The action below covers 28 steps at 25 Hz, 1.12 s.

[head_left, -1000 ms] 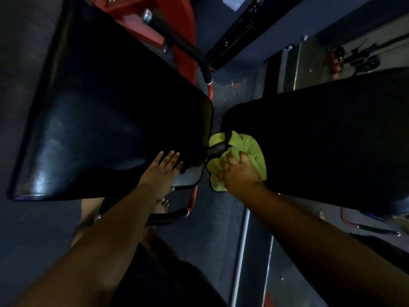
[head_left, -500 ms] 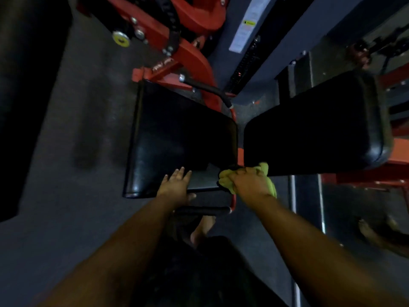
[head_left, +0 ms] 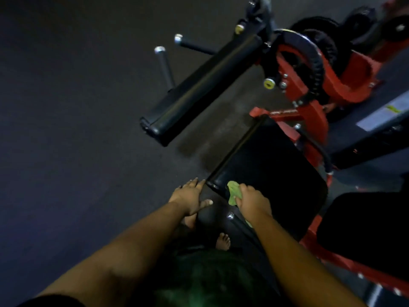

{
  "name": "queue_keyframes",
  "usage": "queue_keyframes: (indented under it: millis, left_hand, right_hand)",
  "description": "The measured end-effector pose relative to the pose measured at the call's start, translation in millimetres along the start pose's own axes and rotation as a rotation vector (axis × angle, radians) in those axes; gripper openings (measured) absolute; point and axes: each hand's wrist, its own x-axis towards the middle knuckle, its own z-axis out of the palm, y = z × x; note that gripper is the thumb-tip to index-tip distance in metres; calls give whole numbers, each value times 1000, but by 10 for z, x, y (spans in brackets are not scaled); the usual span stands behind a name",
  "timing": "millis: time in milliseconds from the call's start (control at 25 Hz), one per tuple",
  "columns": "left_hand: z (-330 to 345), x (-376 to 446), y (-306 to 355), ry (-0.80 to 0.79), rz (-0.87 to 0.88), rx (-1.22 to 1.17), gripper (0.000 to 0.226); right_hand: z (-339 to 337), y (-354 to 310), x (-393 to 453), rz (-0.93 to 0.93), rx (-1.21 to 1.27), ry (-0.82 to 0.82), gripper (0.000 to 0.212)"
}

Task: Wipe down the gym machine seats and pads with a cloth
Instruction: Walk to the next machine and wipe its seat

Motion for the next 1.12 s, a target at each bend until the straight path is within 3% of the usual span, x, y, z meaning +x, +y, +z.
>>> queue_keyframes:
  millis: [360,600,880,1120]
  left_hand:
    - [-239,-851,-1603,202,-360,-242,94]
    - [-829,-1016,-3247,331,-480,-326,94]
    - [-2396,-1061,-4876,470,-420,-230,95]
    - [-3946,-684,-5747,586,-359,-132,95]
  right_hand:
    - [-209,-1977,642,-409,-100,6,31]
    - [-359,-3873,1363,-480,-28,-39,24]
    - [-1314,-5659,2200,-478,45,119,20]
    - [-2368,-6724,3160,-508,62,324,19]
